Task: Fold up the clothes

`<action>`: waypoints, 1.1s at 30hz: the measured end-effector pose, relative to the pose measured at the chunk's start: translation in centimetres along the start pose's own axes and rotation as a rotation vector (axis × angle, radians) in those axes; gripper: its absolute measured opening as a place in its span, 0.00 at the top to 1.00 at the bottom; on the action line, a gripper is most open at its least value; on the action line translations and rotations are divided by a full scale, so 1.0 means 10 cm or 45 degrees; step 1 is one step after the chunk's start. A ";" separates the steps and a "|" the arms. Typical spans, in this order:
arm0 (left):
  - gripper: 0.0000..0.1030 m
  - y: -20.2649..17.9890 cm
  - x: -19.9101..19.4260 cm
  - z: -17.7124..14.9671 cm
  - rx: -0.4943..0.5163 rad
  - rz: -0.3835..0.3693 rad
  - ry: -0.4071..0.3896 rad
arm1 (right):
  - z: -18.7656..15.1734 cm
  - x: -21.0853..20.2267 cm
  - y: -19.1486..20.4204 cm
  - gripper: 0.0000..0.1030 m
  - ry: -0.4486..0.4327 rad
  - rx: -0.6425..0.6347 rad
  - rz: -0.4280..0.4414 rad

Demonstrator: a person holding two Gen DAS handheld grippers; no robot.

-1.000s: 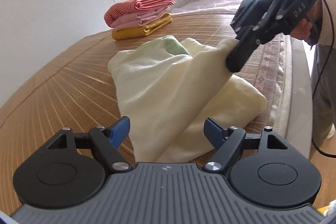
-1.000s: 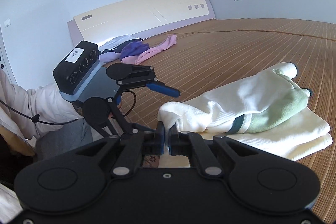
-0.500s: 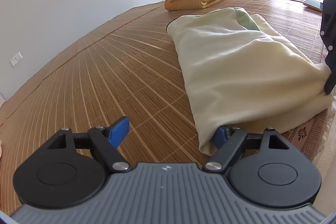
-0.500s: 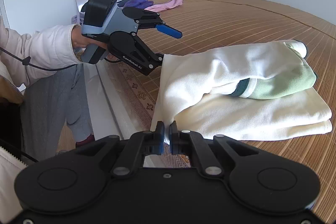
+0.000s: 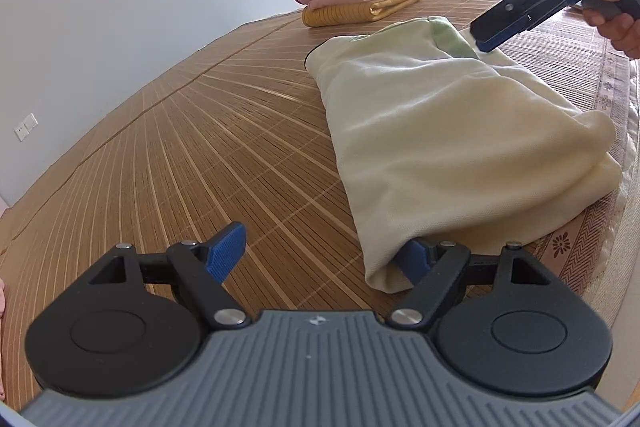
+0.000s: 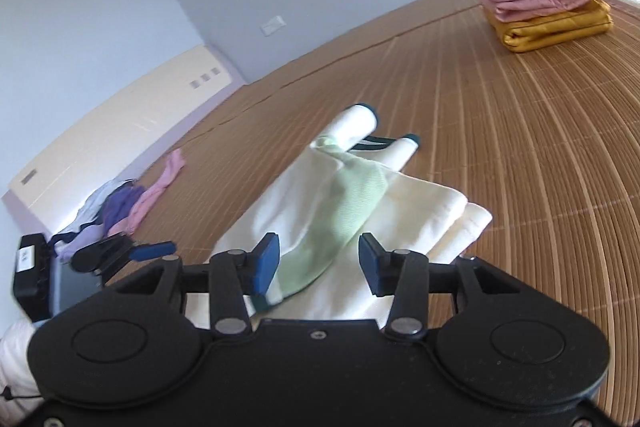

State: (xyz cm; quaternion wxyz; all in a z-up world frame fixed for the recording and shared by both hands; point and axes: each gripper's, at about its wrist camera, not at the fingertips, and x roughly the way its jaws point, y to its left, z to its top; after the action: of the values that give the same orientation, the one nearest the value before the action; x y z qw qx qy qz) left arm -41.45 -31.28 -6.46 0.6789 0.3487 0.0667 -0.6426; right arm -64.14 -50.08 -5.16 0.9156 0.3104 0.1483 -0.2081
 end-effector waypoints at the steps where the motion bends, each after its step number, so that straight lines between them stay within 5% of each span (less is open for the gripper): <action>1: 0.19 0.00 0.00 0.00 -0.006 -0.004 -0.002 | 0.02 0.04 0.01 0.55 -0.020 0.020 0.002; 5: 0.19 0.04 0.00 -0.03 -0.028 -0.024 -0.012 | 0.08 0.15 0.01 0.59 -0.068 0.044 -0.037; 6: 0.19 0.04 0.00 -0.04 -0.030 -0.027 -0.015 | 0.09 0.16 -0.01 0.68 -0.072 0.044 -0.046; 7: 0.19 0.04 -0.01 -0.05 -0.033 -0.029 -0.017 | 0.09 0.19 -0.02 0.90 -0.071 0.034 -0.045; 9: 0.19 0.05 -0.01 -0.07 -0.050 -0.036 -0.015 | 0.11 0.16 0.02 0.94 -0.096 0.021 -0.020; 13: 0.19 0.11 -0.02 -0.12 -0.105 -0.063 -0.007 | 0.23 -0.18 0.07 0.94 -0.255 0.060 0.097; 15: 0.19 0.13 -0.01 -0.13 -0.138 -0.076 -0.006 | 0.27 -0.25 0.05 0.94 -0.270 0.035 0.020; 20: 0.18 0.16 0.01 -0.14 -0.174 -0.089 -0.001 | 0.16 -0.03 -0.13 0.94 -0.063 0.055 -0.232; 23: 0.17 0.17 0.03 -0.14 -0.184 -0.090 0.001 | 0.13 -0.03 -0.10 0.92 -0.036 0.036 -0.259; 25: 0.16 0.19 0.04 -0.14 -0.200 -0.096 0.002 | 0.13 -0.11 -0.07 0.74 -0.068 0.025 -0.275; 28: 0.16 0.22 0.05 -0.12 -0.230 -0.112 0.003 | 0.10 -0.28 0.04 0.71 -0.081 -0.016 -0.241; 33: 0.16 0.21 0.01 -0.11 -0.223 -0.125 0.001 | -0.26 -0.48 0.44 0.59 0.029 -0.171 0.117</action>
State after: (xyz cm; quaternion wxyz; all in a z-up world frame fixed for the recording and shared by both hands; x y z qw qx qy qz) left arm -39.09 -30.96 -6.50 0.6745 0.2846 0.1398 -0.6667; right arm -66.62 -43.88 -3.03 0.9412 0.2572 0.1578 -0.1518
